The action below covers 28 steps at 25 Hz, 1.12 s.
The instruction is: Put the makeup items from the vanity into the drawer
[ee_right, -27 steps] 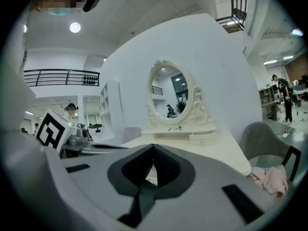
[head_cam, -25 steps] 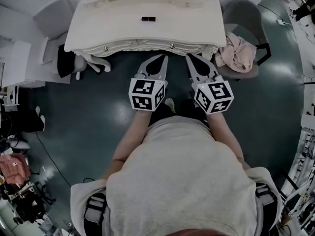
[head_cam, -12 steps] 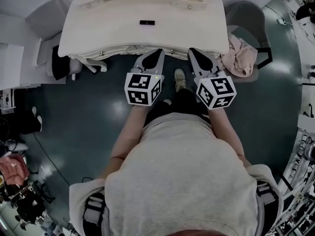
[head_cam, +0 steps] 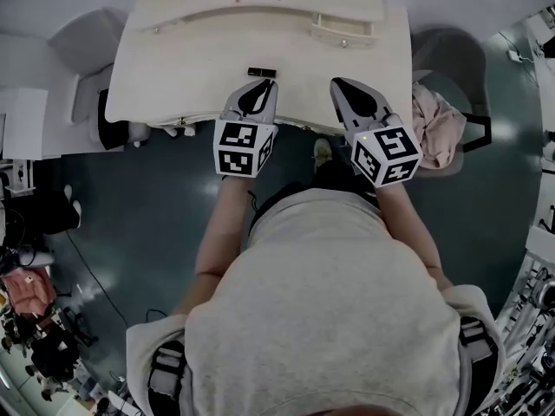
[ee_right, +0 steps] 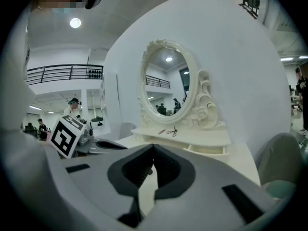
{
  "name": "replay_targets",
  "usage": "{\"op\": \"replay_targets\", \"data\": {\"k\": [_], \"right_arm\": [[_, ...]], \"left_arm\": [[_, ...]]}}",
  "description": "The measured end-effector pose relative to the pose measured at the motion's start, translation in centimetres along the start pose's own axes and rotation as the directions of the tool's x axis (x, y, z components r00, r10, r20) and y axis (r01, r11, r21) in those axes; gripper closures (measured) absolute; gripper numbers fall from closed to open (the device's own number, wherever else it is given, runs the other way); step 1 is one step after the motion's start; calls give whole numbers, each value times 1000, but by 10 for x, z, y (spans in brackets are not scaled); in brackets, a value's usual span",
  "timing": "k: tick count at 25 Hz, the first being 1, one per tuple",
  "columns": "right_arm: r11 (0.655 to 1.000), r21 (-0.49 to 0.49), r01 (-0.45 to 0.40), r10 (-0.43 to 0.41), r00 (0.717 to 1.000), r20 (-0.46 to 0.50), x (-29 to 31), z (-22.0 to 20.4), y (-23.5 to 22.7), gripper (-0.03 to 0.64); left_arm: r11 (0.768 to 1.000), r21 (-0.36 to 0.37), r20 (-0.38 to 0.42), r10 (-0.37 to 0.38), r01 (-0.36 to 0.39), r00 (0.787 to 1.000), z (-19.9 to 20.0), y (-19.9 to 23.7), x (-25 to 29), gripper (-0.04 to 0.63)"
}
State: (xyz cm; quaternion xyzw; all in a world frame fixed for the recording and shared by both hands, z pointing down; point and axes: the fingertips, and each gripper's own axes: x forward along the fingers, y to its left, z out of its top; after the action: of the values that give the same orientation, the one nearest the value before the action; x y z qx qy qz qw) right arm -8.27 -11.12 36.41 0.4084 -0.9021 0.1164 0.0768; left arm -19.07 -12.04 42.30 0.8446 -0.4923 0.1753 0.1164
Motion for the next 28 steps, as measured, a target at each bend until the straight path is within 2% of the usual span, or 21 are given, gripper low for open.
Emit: {"op": "replay_targets", "data": {"k": [2, 4, 6, 8, 10, 12, 15, 17, 22, 26, 28], "right_arm": [[1000, 2, -15, 15, 1000, -19, 16, 0, -16, 609], [1000, 5, -20, 21, 999, -45, 29, -3, -32, 609], [1000, 13, -28, 29, 998, -61, 39, -4, -43, 609], [999, 23, -35, 37, 997, -73, 47, -4, -52, 609], [999, 32, -36, 39, 995, -87, 53, -6, -62, 609], [999, 44, -32, 37, 994, -104, 57, -10, -72, 609], [998, 62, -24, 32, 991, -132, 64, -18, -83, 609], [997, 77, -24, 36, 988, -153, 67, -24, -87, 609], [995, 97, -13, 32, 980, -198, 68, -41, -94, 609], [993, 116, 2, 22, 977, -210, 65, -50, -100, 609], [993, 121, 3, 23, 977, -211, 64, -52, -102, 609]], "left_arm": [[997, 75, -61, 22, -17, 998, -5, 17, 20, 583], [988, 156, -132, 20, 1, 991, -14, 27, 37, 566], [976, 216, -190, 6, 35, 982, -23, 33, 48, 496], [962, 264, -243, -6, 72, 970, -32, 40, 57, 463], [935, 329, -306, -23, 128, 952, -41, 45, 67, 446], [895, 394, -381, -48, 209, 923, -53, 49, 75, 443], [837, 451, -468, -73, 309, 880, -68, 53, 84, 436], [812, 464, -510, -82, 354, 856, -77, 55, 87, 434], [789, 419, -591, -139, 450, 794, -94, 57, 94, 434], [750, 411, -652, -155, 518, 742, -107, 56, 99, 434], [740, 409, -671, -154, 535, 726, -112, 56, 100, 434]]}}
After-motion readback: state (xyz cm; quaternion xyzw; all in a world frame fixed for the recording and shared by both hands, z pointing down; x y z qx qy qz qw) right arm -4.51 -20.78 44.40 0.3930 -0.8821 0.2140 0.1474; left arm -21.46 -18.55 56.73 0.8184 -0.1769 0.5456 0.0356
